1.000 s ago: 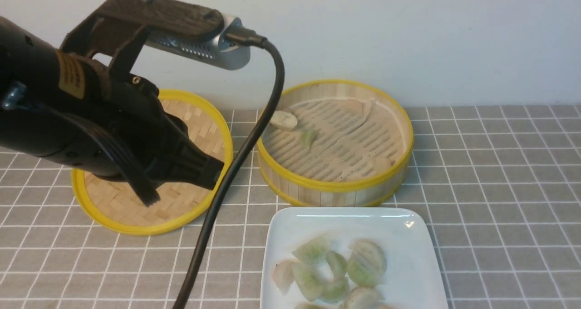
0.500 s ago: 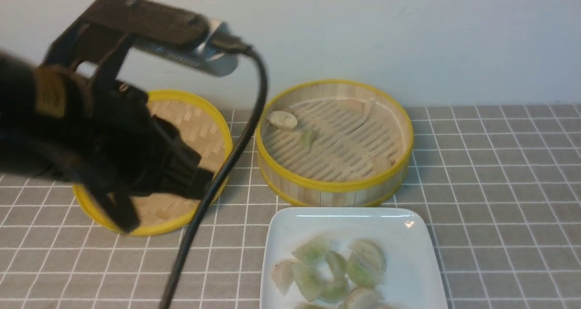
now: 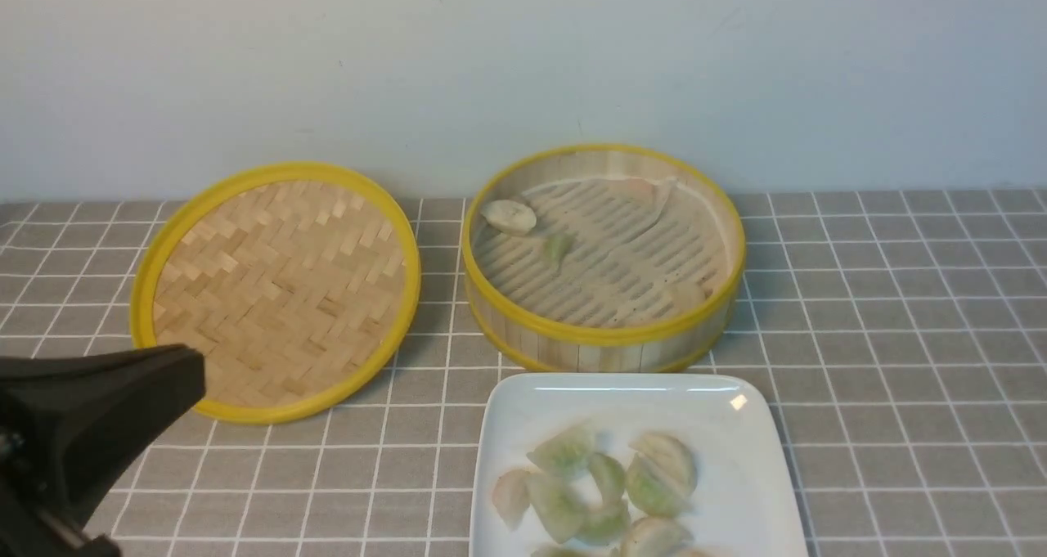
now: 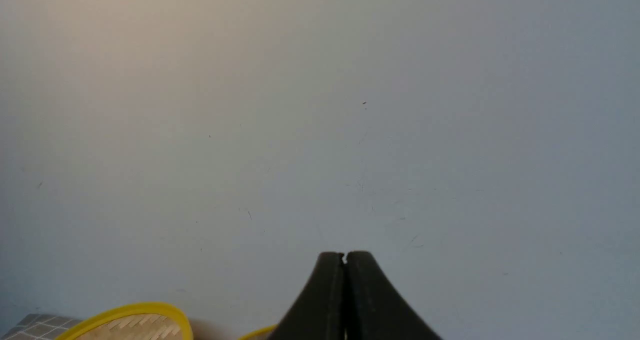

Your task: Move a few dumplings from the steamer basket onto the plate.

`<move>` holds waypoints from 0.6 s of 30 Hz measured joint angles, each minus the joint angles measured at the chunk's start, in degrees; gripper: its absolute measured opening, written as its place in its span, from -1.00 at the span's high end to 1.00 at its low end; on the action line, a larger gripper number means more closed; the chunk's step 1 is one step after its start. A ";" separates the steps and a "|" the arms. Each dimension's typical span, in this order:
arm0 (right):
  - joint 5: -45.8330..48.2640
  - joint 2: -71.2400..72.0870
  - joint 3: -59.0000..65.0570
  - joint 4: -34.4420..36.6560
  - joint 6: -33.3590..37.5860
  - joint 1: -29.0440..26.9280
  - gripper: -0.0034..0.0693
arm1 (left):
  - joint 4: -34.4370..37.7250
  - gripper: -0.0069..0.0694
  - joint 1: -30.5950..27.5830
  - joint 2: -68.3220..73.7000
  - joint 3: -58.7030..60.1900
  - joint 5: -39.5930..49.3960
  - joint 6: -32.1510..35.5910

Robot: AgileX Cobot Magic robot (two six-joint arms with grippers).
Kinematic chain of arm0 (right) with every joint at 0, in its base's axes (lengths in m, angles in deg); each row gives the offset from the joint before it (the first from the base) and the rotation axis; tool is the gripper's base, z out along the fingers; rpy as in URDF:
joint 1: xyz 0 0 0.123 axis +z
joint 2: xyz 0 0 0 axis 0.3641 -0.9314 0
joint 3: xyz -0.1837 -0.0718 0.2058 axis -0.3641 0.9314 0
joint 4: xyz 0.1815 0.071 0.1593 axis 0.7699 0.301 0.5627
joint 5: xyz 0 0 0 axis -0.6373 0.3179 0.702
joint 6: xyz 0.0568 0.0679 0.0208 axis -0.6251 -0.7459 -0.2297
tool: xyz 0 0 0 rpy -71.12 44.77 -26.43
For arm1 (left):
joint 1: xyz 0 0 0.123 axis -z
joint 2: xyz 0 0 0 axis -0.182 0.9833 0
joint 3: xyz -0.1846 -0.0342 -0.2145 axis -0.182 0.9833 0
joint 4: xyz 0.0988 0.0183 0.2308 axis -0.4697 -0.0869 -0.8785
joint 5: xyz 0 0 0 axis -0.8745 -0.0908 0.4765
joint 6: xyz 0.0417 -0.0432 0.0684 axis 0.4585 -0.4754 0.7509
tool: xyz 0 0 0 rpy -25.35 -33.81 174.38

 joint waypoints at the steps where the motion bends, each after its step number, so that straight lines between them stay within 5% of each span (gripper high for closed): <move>1: 0.00 0.00 0.00 0.01 0.00 0.00 0.94 | 0.00 0.83 0.00 -0.14 0.09 0.07 0.00; 14: 0.00 0.00 0.00 -0.50 0.00 0.00 0.94 | -3.78 0.83 -1.82 -3.07 2.68 -1.14 0.65; 18: 0.00 0.00 0.00 -0.50 0.00 0.00 0.94 | -2.82 0.83 -13.01 -10.58 11.23 -7.39 4.50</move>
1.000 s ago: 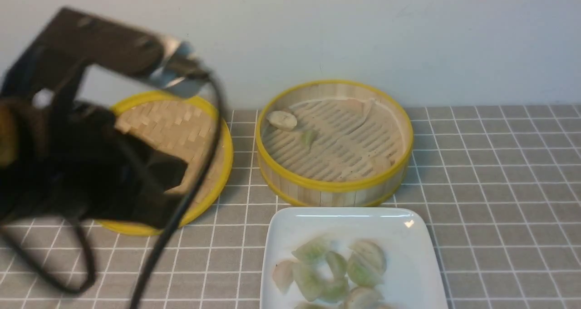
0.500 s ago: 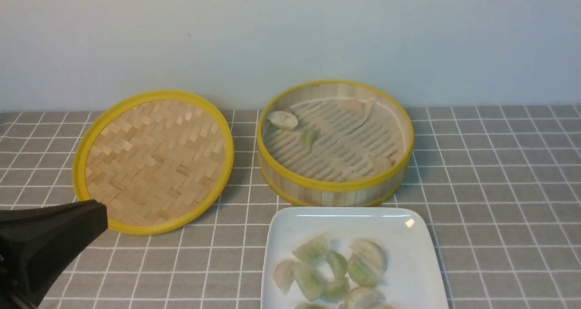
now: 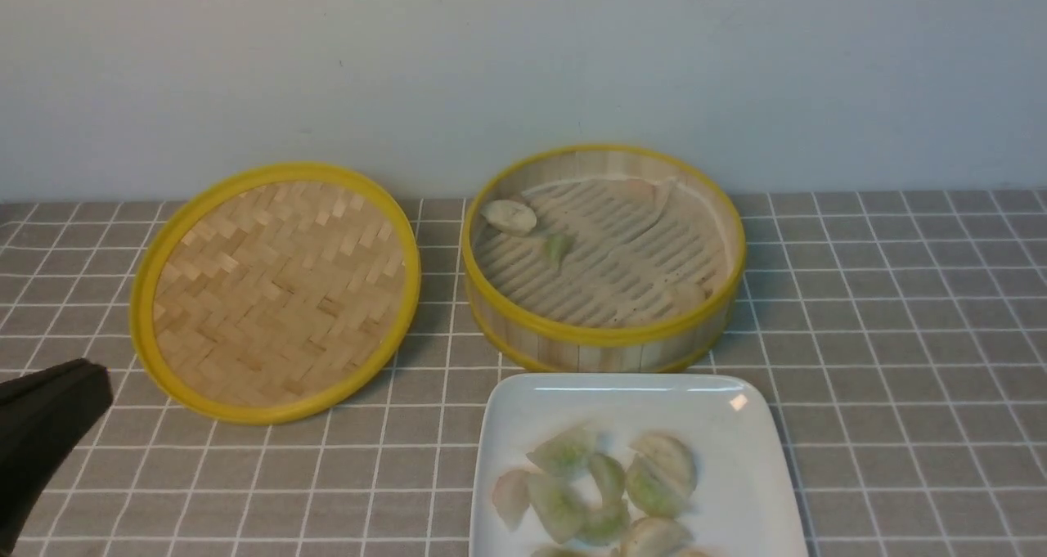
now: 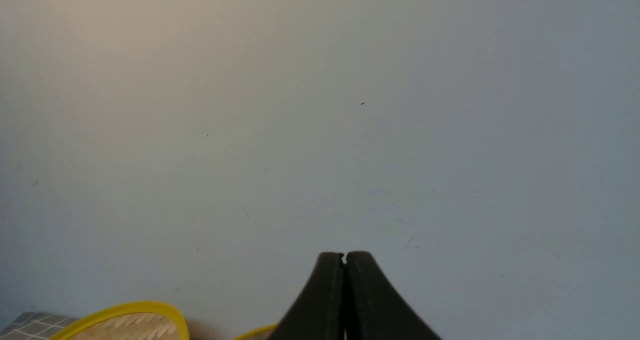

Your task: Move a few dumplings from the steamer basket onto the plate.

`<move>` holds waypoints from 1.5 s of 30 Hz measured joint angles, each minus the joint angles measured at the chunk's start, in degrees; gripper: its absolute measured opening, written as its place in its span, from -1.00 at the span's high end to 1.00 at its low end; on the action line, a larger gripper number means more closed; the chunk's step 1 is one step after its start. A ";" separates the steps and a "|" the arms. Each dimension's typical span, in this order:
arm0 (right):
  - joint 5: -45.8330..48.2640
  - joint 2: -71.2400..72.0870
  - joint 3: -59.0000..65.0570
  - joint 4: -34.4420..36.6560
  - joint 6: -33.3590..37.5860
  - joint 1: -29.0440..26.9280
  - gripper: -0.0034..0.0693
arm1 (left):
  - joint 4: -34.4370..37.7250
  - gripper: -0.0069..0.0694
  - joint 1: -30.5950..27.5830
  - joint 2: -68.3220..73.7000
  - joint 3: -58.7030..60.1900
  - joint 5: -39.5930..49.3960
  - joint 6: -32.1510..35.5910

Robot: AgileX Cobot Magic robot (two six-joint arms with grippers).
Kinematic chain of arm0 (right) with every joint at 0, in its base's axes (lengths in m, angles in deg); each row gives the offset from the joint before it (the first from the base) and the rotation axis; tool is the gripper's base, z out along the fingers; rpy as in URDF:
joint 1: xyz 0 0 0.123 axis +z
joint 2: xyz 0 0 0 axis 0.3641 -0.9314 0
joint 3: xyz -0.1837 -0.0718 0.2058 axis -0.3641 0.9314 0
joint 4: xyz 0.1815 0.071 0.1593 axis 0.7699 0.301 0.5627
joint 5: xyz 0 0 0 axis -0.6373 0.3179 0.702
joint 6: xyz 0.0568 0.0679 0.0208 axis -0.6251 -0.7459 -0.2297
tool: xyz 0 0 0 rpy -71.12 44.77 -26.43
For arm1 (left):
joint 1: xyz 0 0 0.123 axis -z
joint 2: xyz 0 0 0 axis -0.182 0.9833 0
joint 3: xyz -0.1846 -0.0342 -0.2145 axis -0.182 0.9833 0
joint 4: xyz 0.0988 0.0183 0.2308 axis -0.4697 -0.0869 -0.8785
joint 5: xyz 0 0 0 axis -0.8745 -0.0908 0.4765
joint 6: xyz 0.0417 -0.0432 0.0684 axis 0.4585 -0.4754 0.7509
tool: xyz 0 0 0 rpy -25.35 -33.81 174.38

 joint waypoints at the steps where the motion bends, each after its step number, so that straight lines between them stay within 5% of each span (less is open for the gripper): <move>1: 0.00 0.00 0.00 0.00 0.00 0.00 0.94 | 0.45 0.83 -3.09 -2.44 3.57 -1.60 1.32; 5: 0.00 0.00 0.00 0.00 -0.02 0.00 0.94 | 1.06 0.83 -12.63 -9.29 14.52 -6.65 3.20; 10: 0.00 0.00 0.00 0.00 -0.02 0.00 0.94 | 2.00 0.83 -17.34 -16.76 25.20 -7.11 3.20; 16: 0.00 0.00 0.00 -0.01 -0.02 0.00 0.94 | 2.22 0.83 -17.52 -18.29 25.74 -1.08 3.20; 45: 0.00 0.00 0.47 2.32 0.80 0.00 0.94 | 2.22 0.83 -17.69 -18.29 25.74 -0.90 3.50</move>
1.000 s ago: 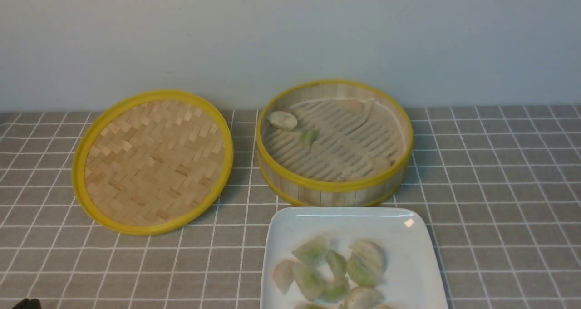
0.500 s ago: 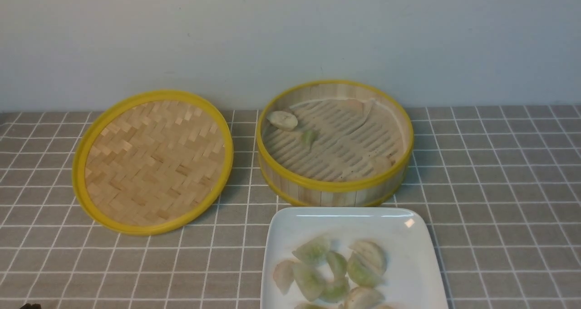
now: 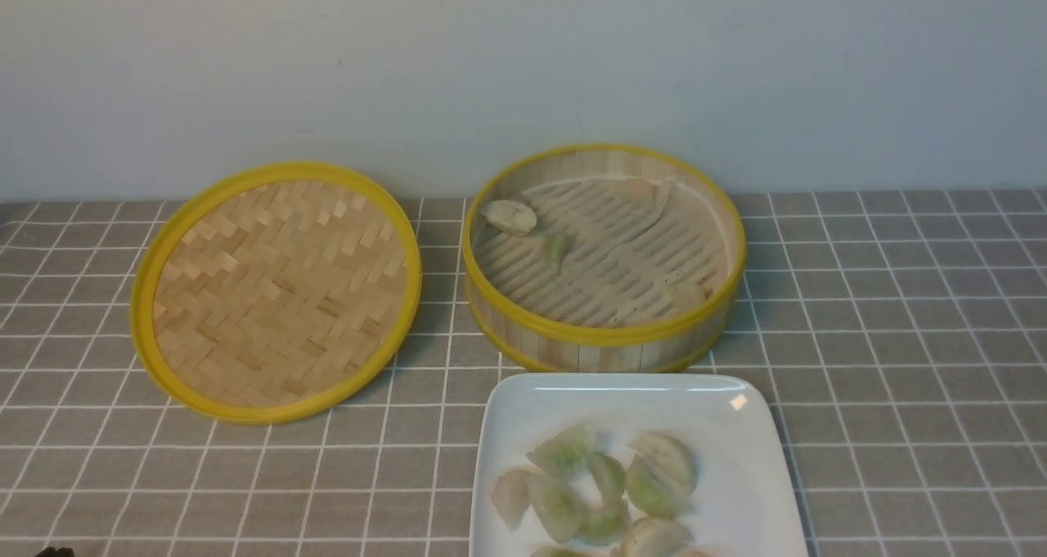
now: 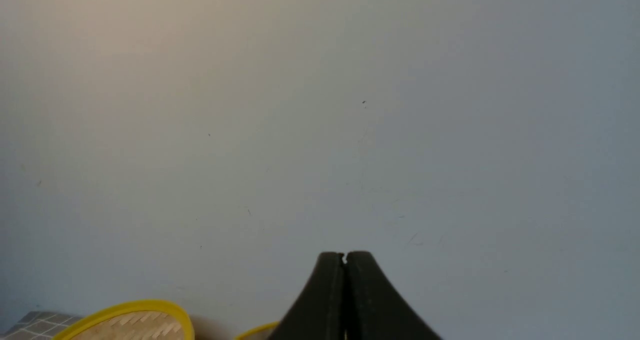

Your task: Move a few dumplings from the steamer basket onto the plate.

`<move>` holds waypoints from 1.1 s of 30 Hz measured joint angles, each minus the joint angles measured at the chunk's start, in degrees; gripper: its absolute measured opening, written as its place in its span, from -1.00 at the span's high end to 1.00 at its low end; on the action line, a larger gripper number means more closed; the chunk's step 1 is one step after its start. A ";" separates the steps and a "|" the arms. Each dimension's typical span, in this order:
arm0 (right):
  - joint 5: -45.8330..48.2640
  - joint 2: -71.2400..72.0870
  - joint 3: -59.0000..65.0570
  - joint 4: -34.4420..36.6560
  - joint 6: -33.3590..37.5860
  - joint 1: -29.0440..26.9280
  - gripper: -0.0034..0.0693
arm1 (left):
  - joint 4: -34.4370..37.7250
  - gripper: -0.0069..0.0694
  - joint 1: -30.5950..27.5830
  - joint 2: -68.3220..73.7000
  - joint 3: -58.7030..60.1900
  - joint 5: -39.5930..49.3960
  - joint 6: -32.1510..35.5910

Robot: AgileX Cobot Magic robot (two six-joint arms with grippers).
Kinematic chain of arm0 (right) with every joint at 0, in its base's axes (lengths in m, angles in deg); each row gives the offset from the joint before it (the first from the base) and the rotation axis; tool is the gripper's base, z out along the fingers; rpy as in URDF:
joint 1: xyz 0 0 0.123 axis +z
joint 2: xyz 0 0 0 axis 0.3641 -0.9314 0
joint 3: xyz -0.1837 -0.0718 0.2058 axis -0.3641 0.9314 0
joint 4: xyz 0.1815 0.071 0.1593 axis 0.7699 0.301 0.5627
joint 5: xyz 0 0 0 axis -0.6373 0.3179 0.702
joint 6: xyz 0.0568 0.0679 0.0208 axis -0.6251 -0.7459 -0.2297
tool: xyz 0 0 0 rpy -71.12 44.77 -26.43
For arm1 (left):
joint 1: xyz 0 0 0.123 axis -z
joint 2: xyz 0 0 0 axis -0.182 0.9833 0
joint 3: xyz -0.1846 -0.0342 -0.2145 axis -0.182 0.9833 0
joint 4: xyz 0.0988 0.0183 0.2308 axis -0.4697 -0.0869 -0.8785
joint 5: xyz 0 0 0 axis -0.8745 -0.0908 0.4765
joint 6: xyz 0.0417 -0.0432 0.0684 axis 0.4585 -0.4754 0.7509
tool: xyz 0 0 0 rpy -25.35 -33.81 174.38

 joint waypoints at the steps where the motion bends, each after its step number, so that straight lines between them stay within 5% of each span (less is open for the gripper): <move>1: 0.31 0.00 0.00 2.25 1.92 0.00 0.94 | 0.00 0.83 0.00 0.00 0.00 0.00 0.00; 11: 2.29 0.00 0.00 30.04 28.24 0.00 0.94 | 0.02 0.83 0.00 0.00 0.00 0.00 0.00; 16: 4.25 0.00 0.52 31.90 29.33 -2.02 0.94 | 0.02 0.83 0.00 0.00 0.00 0.01 0.00; 23: 5.54 0.00 10.57 29.88 29.52 -19.93 0.94 | 0.02 0.83 -0.07 0.00 0.00 0.01 0.00; 27: 5.93 0.00 19.36 28.32 29.52 -24.53 0.94 | 0.02 0.83 -0.07 0.00 0.00 0.01 0.00; 33: 3.07 -0.06 22.31 28.14 29.46 -25.01 0.94 | 0.07 0.83 -0.07 0.00 0.00 0.06 0.00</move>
